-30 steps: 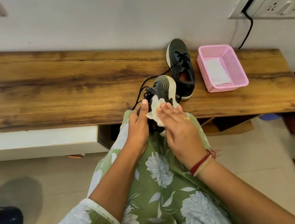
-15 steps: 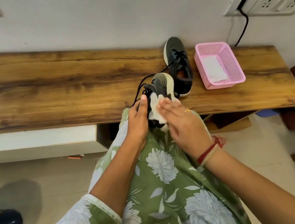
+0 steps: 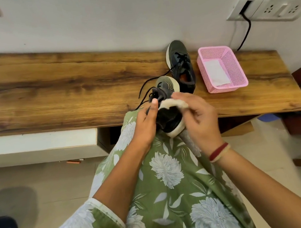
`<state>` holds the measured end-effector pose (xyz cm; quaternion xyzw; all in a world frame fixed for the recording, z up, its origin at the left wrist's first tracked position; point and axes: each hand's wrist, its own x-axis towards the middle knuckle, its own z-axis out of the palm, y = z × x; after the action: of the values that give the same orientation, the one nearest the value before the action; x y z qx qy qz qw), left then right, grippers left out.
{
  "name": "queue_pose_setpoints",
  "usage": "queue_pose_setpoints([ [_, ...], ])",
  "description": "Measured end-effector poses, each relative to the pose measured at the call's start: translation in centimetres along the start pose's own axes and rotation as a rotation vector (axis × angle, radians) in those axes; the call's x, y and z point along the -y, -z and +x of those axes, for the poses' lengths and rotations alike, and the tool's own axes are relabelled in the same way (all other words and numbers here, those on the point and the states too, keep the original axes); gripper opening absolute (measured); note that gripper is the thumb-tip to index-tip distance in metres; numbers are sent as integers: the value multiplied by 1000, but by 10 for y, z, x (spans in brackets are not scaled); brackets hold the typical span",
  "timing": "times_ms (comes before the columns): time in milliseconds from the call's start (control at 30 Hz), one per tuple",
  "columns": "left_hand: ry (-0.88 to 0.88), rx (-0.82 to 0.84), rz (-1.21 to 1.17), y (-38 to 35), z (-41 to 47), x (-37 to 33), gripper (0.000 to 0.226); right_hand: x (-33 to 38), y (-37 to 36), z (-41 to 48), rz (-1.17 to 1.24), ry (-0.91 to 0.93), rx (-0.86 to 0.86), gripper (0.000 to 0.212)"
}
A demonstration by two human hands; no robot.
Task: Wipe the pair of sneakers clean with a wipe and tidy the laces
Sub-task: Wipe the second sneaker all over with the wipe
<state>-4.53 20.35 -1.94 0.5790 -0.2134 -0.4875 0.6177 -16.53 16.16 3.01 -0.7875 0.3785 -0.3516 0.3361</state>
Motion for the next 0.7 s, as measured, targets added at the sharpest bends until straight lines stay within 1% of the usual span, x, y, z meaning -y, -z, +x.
queue_pose_setpoints([
  [33,38,-27,-44,1,0,0,52,-7,-3,-2,-236,184,143,33],
  [67,61,-60,-89,2,-1,0,64,-16,-7,-5,-401,340,251,37],
  [100,65,-70,-129,4,0,1,72,-23,-12,-8,-504,446,314,39],
  [133,64,-74,-150,6,2,3,76,-29,-15,-10,-568,518,346,39],
  [167,67,-84,-159,8,3,5,74,-32,-17,-10,-591,581,359,37],
  [267,67,-107,-184,8,3,2,57,-39,-12,-2,-579,755,436,36],
  [300,61,-98,-186,8,4,3,57,-41,-9,0,-524,733,473,36],
  [333,51,-91,-170,7,4,3,56,-38,-7,-1,-392,621,484,33],
  [367,36,-83,-145,7,4,3,54,-31,-4,-1,-175,405,450,28],
  [433,13,-69,-118,6,4,1,48,-9,1,11,383,-199,234,16],
  [467,15,-80,-132,6,5,0,49,-3,5,21,562,-429,95,14],
  [500,24,-99,-167,6,5,0,53,-2,9,33,588,-553,-17,16],
  [533,40,-134,-215,6,5,-2,61,-5,13,45,516,-598,-76,18],
  [600,63,-191,-303,7,6,-1,75,-10,9,60,322,-568,-76,17],
  [633,56,-215,-315,7,7,1,73,-12,1,62,218,-528,-22,16],
  [700,-7,-232,-280,8,7,4,47,-20,-20,52,-26,-403,105,17],
])
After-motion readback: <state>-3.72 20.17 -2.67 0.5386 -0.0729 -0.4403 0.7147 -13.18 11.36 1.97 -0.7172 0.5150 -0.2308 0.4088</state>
